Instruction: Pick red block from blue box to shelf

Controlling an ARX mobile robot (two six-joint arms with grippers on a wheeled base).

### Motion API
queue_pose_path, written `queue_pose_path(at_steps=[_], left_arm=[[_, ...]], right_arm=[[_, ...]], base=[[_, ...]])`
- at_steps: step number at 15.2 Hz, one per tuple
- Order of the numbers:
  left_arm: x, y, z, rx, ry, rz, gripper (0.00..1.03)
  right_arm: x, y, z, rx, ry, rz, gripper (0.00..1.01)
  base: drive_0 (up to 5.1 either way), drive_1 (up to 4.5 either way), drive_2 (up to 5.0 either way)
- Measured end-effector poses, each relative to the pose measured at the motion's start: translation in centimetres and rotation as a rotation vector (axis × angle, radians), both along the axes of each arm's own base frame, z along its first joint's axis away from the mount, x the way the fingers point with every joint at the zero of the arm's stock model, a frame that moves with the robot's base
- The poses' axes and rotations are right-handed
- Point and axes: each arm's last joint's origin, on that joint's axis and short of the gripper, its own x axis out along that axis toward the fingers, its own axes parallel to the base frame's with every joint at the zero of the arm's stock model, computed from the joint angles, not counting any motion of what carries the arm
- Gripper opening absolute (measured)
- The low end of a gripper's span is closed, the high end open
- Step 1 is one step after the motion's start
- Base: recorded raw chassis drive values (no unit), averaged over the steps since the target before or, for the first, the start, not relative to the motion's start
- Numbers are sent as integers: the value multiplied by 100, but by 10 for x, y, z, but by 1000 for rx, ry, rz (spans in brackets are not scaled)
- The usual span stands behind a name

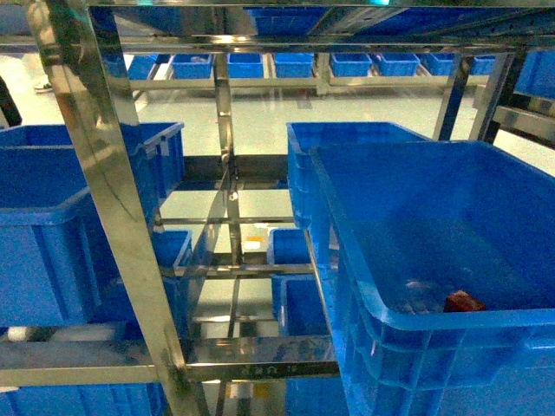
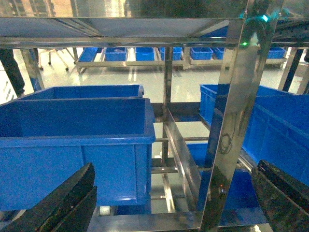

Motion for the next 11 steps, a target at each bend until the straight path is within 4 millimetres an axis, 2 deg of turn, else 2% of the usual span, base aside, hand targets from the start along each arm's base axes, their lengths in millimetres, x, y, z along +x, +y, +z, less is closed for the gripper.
queue_pose_path(at_steps=[5, 6, 7, 10, 11], left_arm=[[0, 0, 0, 0, 0, 0, 98], [0, 0, 0, 0, 0, 0, 98], [0, 0, 0, 0, 0, 0, 98], [0, 0, 0, 0, 0, 0, 98], [0, 0, 0, 0, 0, 0, 98]], right_arm=[[-13, 0, -4, 0, 11, 2, 2], [-13, 0, -3, 0, 10, 2, 37], [-13, 0, -3, 0, 10, 2, 62], [-13, 0, -3, 0, 10, 2, 92], [-13, 0, -3, 0, 10, 2, 95]], base=[[0, 0, 0], [0, 0, 0], [0, 0, 0], [0, 0, 0], [0, 0, 0]])
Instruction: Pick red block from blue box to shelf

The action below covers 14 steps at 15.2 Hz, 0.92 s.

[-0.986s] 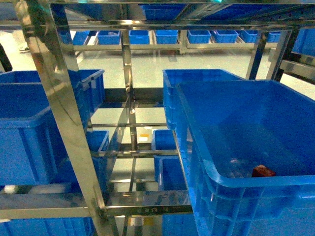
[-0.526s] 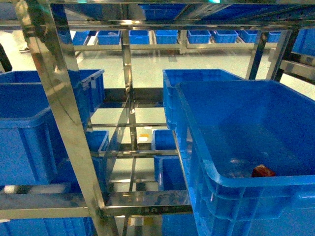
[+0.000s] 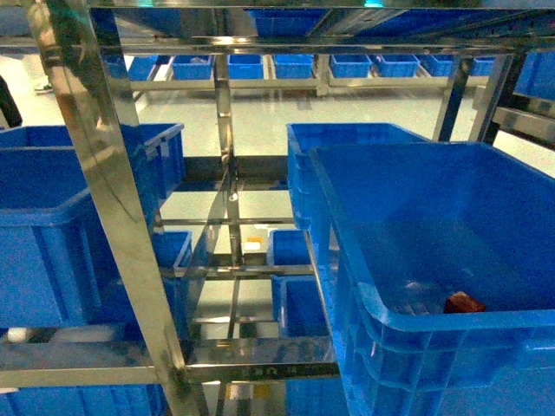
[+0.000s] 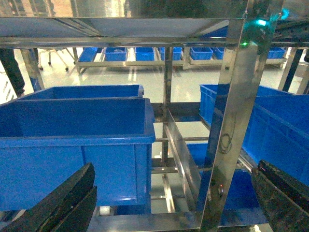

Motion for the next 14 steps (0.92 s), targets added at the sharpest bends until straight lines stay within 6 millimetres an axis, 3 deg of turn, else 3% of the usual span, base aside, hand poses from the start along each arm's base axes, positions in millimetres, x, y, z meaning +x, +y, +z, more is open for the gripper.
queue_pose_path(at_steps=[2, 14], left_arm=[[0, 0, 0, 0, 0, 0, 98], [0, 0, 0, 0, 0, 0, 98]], right_arm=[[0, 0, 0, 0, 0, 0, 100], [0, 0, 0, 0, 0, 0, 98]], base=[[0, 0, 0], [0, 0, 0]])
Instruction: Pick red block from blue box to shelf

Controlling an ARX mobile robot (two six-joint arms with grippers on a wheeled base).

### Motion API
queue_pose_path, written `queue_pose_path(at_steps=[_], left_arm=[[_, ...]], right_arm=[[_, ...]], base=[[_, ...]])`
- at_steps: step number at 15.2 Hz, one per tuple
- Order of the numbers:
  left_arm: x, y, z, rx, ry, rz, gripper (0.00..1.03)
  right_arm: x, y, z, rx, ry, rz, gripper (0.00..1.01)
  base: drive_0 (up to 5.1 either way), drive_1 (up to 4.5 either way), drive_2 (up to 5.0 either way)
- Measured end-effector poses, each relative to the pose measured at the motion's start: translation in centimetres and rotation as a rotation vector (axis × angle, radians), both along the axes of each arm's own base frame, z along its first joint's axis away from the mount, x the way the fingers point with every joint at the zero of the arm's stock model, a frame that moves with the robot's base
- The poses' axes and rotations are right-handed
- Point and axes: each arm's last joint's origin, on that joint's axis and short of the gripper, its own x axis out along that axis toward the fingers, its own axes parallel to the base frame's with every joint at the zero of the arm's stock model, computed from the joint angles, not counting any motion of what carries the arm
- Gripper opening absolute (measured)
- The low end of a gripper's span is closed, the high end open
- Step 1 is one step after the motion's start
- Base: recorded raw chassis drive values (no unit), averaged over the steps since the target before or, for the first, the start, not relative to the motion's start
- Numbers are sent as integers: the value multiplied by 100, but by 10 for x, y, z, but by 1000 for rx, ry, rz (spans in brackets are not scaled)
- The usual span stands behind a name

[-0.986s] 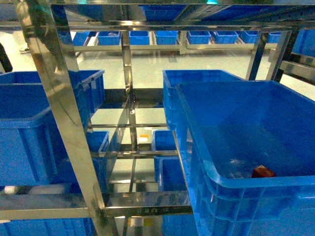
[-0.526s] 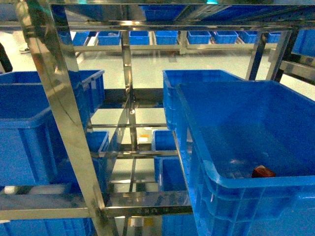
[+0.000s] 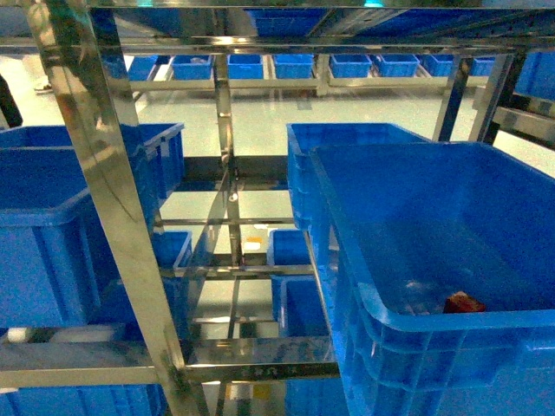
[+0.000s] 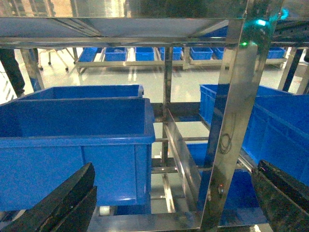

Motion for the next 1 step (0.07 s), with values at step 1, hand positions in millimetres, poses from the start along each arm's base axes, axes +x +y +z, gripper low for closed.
queue_pose_path(at_steps=[1], left_arm=[[0, 0, 0, 0, 0, 0, 98]], right_arm=[[0, 0, 0, 0, 0, 0, 98]], base=[[0, 0, 0]])
